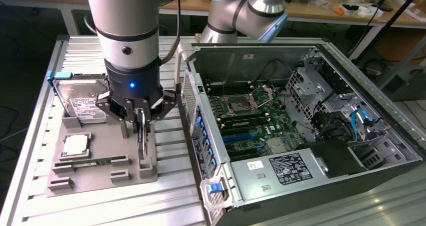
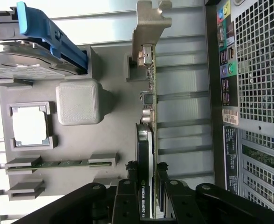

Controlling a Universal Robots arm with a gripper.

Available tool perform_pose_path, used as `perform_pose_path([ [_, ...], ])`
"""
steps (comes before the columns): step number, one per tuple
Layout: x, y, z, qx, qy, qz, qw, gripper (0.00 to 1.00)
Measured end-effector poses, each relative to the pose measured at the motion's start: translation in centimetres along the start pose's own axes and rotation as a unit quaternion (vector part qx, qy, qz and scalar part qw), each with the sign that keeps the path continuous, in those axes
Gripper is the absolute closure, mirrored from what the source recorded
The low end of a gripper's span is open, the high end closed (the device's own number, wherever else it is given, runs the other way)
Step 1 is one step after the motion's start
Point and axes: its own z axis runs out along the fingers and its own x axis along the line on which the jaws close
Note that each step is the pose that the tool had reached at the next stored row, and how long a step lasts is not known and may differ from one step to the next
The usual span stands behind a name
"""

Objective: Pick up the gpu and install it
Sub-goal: 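Pick up the gpu and move the gpu toward the slot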

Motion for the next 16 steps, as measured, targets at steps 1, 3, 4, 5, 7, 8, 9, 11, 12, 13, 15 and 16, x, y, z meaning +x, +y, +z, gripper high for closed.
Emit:
perform_pose_path([
  [1, 0.0, 0.00, -0.11, -0.0001, -0.0001, 0.000, 1.0000, 0.73],
  [3, 0.0, -0.01, -0.69, 0.0000, 0.0000, 0.000, 1.0000, 0.73],
  [4, 0.0, -0.01, -0.83, 0.0000, 0.0000, 0.000, 1.0000, 0.73],
  [5, 0.0, -0.01, -1.01, 0.0000, 0.0000, 0.000, 1.0000, 0.73],
  [7, 0.0, -0.02, -1.28, 0.0000, 0.0000, 0.000, 1.0000, 0.73],
  [8, 0.0, -0.02, -1.38, -0.0001, 0.0000, 0.000, 1.0000, 0.73],
  [9, 0.0, -0.02, -1.46, 0.0000, 0.0000, 0.000, 1.0000, 0.73],
  [11, 0.0, -0.02, -1.46, -0.0001, -0.0001, 0.000, 1.0000, 0.73],
  [12, 0.0, -0.02, -1.46, -0.0001, -0.0001, 0.000, 1.0000, 0.73],
  [13, 0.0, -0.02, -1.47, -0.0001, 0.0000, 0.000, 1.0000, 0.73],
  [15, 0.0, -0.02, -1.47, 0.0000, 0.0000, 0.000, 1.0000, 0.73],
  [16, 0.0, -0.02, -1.47, 0.0000, 0.0000, 0.000, 1.0000, 0.73],
])
